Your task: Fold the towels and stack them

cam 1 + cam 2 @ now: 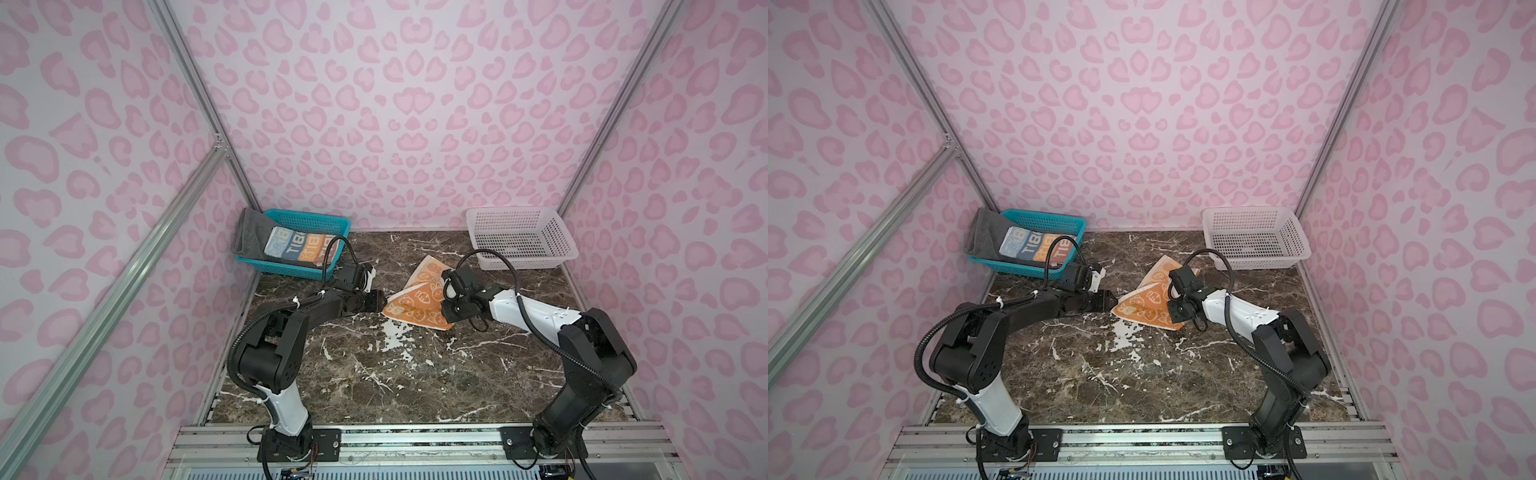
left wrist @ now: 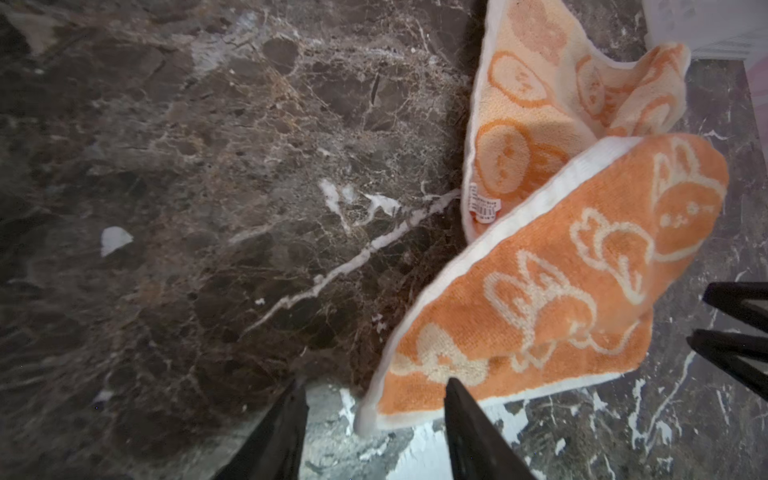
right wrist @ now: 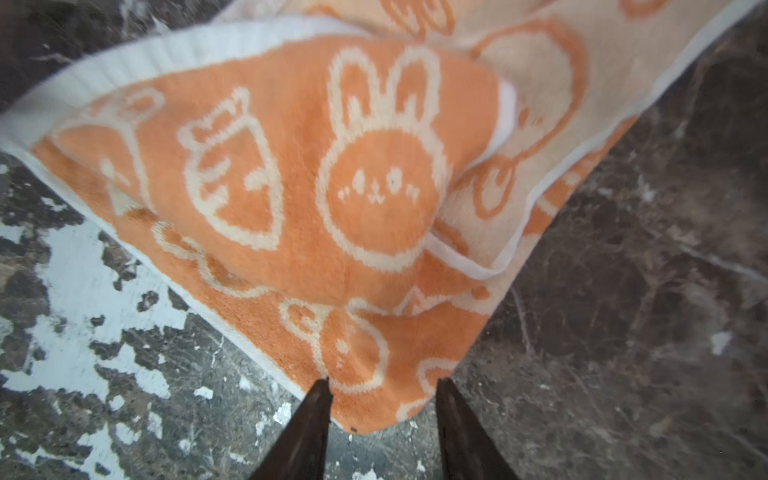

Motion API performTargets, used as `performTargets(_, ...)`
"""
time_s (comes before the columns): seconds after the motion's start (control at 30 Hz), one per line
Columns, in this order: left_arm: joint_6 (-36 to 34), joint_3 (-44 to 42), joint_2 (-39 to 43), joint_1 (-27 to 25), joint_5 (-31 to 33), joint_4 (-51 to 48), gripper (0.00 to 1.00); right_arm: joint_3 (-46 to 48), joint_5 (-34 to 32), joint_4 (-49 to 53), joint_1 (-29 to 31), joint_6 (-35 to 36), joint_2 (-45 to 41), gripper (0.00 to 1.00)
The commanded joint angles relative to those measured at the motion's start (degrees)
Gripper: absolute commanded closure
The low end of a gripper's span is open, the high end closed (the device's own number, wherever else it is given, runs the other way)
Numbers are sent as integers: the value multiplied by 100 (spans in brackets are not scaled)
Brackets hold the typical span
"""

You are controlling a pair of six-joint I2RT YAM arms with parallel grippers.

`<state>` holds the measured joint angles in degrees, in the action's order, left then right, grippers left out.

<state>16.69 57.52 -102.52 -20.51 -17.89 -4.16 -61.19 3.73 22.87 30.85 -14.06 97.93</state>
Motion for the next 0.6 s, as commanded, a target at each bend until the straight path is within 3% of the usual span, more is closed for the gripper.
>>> performTargets(0.0, 56, 93, -182, -47, -118, 12, 51, 4, -232, -264, -22, -448, 230, 63)
performTargets(0.13, 113, 30, -295, -93, -160, -29, 63, -294, -332, -58, -129, -431, 658, 71)
performTargets(0.33, 245, -391, -194, -146, -276, 45, 95, -751, -171, -50, -371, -261, 1197, 77)
performTargets(0.57, 359, -798, 33, -379, -302, 46, 96, -1424, -234, 126, -395, 264, 1666, 79)
